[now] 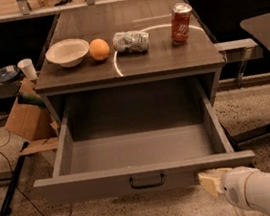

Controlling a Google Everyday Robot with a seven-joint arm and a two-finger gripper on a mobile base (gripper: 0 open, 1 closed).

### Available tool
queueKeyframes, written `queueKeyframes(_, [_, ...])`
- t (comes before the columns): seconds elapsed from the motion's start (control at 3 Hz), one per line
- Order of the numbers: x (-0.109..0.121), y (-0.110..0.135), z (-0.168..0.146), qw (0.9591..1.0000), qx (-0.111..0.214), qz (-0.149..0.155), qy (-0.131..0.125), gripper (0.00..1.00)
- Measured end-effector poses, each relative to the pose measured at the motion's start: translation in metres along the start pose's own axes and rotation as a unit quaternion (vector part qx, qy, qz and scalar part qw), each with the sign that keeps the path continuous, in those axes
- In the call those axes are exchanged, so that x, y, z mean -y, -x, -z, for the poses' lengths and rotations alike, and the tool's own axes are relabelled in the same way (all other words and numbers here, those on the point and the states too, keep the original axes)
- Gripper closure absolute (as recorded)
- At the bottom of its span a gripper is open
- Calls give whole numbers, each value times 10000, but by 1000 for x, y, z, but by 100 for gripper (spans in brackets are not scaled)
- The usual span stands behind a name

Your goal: Close top drawer

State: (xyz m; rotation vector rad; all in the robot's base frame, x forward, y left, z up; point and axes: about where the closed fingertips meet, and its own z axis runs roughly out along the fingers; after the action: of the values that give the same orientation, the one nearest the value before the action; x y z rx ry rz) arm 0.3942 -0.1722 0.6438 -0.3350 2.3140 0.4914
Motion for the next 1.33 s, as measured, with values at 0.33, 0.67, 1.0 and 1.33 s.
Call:
queueKeyframes(0.33, [0, 0, 0, 10000, 0, 0, 0, 100])
queueKeyframes(0.67, [0, 15, -6, 9999, 113, -22, -115, 100])
queueKeyframes(1.0, [-1, 31, -13, 9996, 200, -23, -188, 100])
queueKeyframes(1.33, [-2, 34, -14, 9995, 223, -24, -208, 100])
